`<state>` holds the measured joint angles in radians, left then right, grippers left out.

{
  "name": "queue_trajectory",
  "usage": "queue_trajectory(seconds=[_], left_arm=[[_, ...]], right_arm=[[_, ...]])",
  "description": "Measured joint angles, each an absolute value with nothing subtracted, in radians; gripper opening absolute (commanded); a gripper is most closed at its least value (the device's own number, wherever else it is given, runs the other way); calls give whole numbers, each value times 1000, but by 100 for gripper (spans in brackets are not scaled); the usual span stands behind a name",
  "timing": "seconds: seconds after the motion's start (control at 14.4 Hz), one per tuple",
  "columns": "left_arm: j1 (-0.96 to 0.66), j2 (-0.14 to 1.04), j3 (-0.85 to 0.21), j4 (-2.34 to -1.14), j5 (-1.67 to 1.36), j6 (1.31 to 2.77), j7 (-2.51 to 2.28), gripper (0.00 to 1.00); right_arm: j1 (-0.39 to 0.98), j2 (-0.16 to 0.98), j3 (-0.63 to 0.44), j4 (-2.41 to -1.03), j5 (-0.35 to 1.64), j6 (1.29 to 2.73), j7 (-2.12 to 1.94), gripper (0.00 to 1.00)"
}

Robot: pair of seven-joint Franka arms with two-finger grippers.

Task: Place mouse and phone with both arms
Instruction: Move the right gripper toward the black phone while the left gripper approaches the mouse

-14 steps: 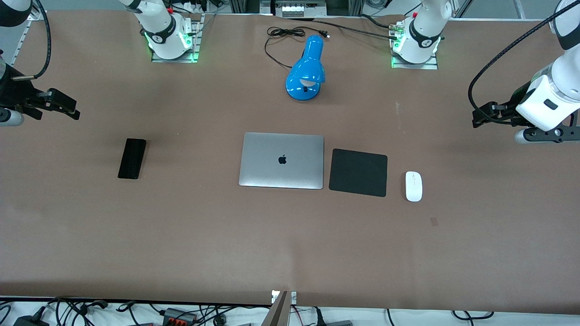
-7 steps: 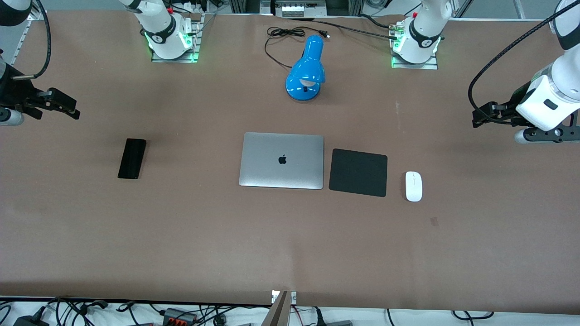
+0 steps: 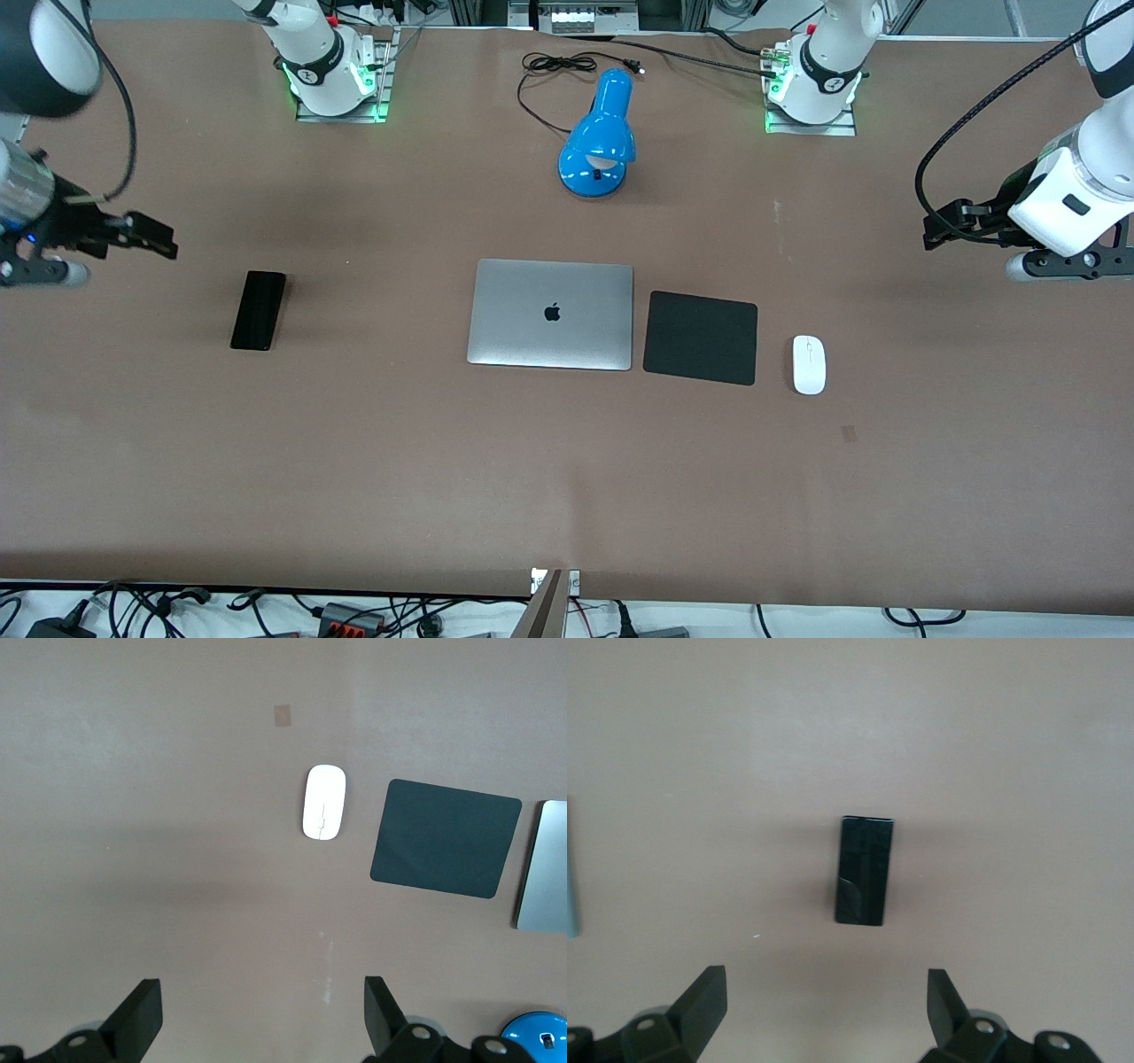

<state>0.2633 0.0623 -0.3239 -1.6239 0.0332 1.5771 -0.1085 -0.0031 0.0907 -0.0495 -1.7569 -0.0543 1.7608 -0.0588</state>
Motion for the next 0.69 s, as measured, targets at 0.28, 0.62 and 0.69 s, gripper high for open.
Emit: queue_trajectory(seconds=[0.28, 0.62, 0.69], left_arm=[[265, 63, -324, -1625, 33, 1577, -109, 100], [267, 100, -323, -1629, 33, 1577, -109, 100], [269, 116, -322, -1630, 33, 1576, -109, 100]], right_arm=[[-10, 166, -50, -1771, -64, 1815, -53, 100], [-19, 192, -54, -1901, -64, 1978, -51, 100], [-22, 193, -54, -1930, -64, 2009, -51, 100]])
